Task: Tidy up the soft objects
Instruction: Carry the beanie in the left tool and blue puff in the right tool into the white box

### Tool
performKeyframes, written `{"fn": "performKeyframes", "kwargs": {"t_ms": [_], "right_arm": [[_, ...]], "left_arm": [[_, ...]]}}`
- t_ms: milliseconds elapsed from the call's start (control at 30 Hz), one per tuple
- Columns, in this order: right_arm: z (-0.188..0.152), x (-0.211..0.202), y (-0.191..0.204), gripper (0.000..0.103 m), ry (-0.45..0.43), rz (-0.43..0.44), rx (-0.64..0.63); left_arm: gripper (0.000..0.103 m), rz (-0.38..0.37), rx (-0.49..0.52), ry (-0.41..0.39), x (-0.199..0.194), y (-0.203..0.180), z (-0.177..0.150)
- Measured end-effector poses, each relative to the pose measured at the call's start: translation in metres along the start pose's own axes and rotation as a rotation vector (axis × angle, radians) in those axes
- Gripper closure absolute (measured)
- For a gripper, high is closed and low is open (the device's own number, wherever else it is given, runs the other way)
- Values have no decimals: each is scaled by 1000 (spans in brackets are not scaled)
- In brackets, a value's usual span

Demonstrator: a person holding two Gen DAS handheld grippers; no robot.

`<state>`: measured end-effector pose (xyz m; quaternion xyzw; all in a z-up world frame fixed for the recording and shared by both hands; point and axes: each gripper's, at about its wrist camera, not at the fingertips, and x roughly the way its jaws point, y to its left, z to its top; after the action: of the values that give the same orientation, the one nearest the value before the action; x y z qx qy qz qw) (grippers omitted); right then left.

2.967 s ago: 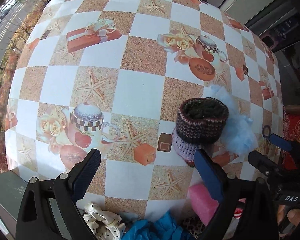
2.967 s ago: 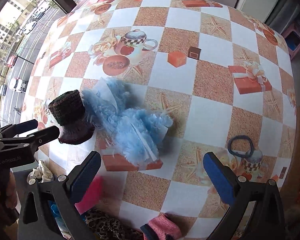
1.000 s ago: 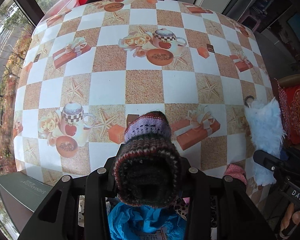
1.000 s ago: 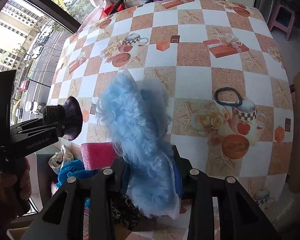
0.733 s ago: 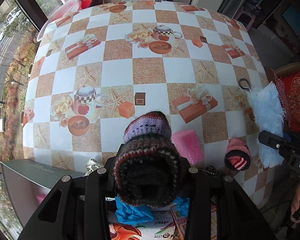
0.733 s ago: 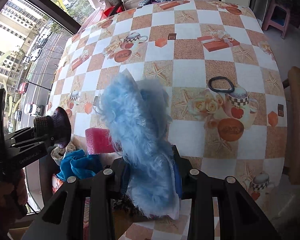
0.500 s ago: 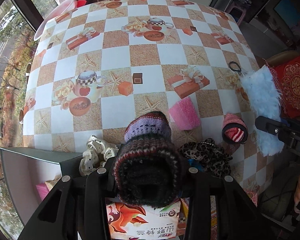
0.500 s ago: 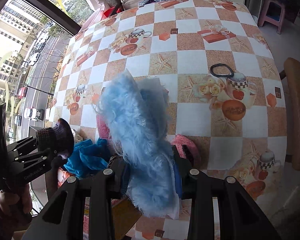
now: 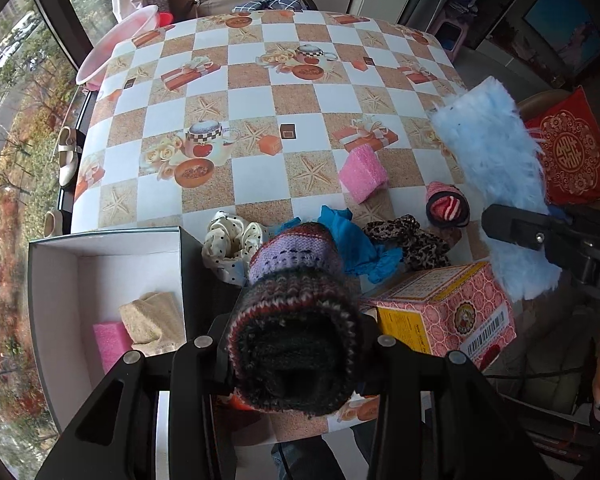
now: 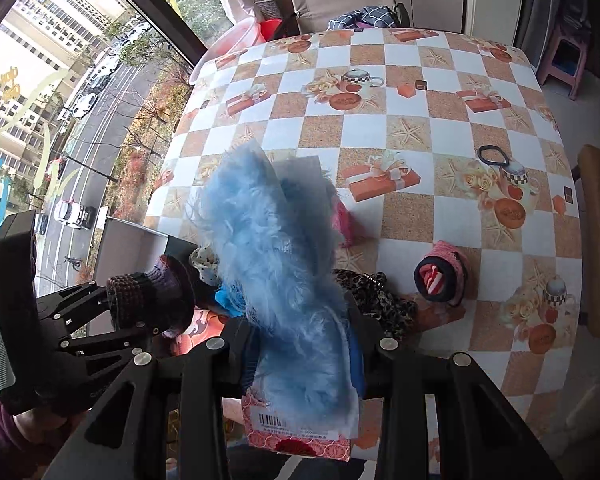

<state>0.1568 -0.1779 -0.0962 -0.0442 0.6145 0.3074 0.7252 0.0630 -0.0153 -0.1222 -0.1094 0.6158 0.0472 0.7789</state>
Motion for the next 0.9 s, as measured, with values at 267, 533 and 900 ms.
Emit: {"fn": "performKeyframes", "kwargs": {"t_ms": [267, 533, 900], "right_arm": [[-24, -8, 56, 66, 7, 6, -53], [-42, 7, 115, 66, 45, 43, -110], [-59, 38, 190, 66, 140, 64, -259]], "left_arm": [[60, -11, -16, -36, -30, 23, -35], [60, 29, -71, -44, -47, 65, -77], [60, 80, -202, -45, -54, 130, -125]]}}
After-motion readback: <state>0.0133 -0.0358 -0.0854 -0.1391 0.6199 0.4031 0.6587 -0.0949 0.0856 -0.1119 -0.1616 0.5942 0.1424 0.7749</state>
